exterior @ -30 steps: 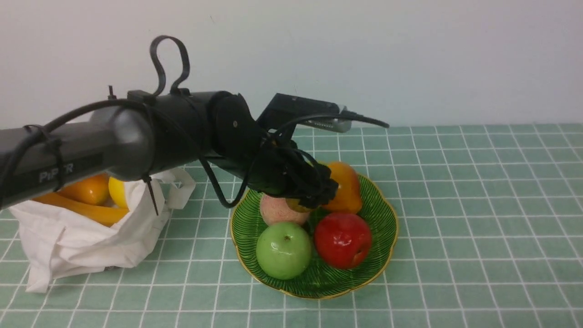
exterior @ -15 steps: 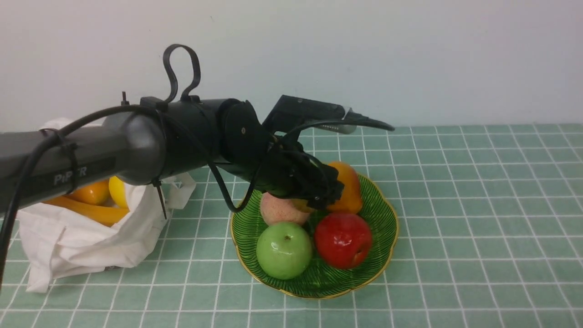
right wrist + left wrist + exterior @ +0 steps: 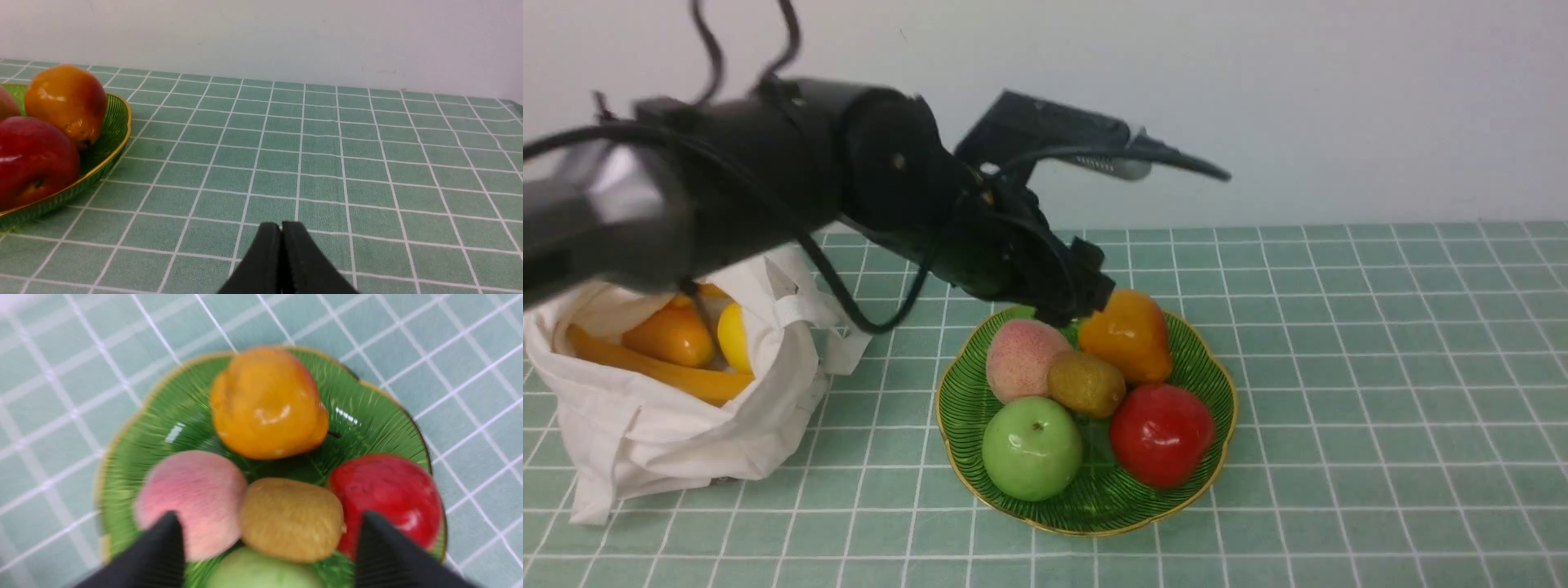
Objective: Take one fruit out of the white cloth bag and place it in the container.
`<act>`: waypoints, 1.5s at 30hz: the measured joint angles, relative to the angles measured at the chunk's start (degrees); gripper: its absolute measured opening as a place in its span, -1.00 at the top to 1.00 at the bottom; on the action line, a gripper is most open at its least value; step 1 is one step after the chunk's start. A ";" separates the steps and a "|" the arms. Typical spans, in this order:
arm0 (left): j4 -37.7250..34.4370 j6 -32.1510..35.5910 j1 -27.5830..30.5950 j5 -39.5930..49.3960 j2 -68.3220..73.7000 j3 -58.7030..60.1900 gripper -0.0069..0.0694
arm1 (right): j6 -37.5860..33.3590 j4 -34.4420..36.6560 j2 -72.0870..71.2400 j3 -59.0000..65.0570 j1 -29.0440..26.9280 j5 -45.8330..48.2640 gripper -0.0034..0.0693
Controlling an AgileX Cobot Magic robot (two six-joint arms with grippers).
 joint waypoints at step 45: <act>13.08 -12.92 4.28 -3.42 -72.19 37.67 0.84 | 0.00 0.00 0.00 0.00 0.00 0.00 0.95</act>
